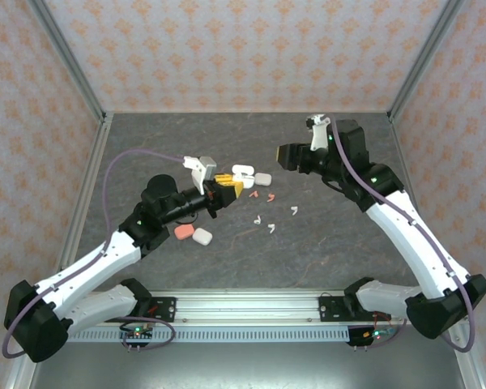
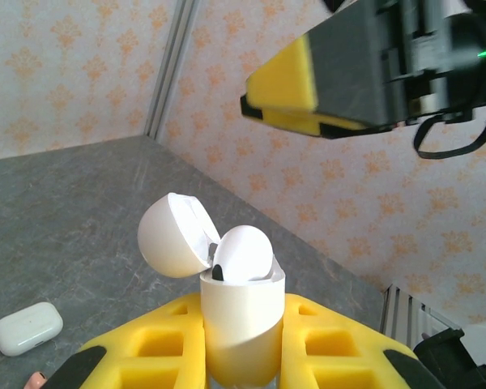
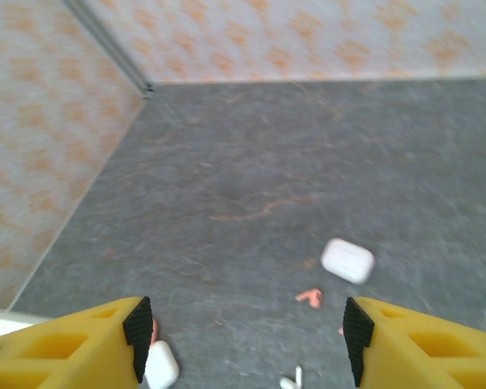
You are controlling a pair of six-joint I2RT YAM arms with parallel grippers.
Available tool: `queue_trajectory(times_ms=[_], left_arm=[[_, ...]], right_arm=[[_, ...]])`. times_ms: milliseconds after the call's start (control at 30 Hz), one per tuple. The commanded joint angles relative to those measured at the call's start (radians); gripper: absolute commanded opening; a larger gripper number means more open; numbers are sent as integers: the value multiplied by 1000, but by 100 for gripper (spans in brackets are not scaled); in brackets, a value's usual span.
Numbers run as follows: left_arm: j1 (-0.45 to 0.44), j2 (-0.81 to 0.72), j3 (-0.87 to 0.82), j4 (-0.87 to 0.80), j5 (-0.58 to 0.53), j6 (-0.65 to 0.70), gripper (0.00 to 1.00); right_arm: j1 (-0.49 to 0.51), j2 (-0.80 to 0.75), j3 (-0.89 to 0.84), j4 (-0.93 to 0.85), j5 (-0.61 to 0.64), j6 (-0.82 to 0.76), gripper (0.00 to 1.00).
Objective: Insert wireless bluetooth earbuds into charging case
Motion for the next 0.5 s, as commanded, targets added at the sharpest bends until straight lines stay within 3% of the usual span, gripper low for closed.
queue_trajectory(times_ms=[0, 167, 467], left_arm=[[-7, -46, -2, 81, -17, 9, 0], [-8, -86, 10, 93, -38, 10, 0], [-8, -93, 15, 80, -46, 21, 0]], right_arm=[[-33, 62, -49, -130, 50, 64, 65], [-46, 198, -97, -194, 65, 74, 65], [-45, 422, -185, -168, 128, 48, 54]])
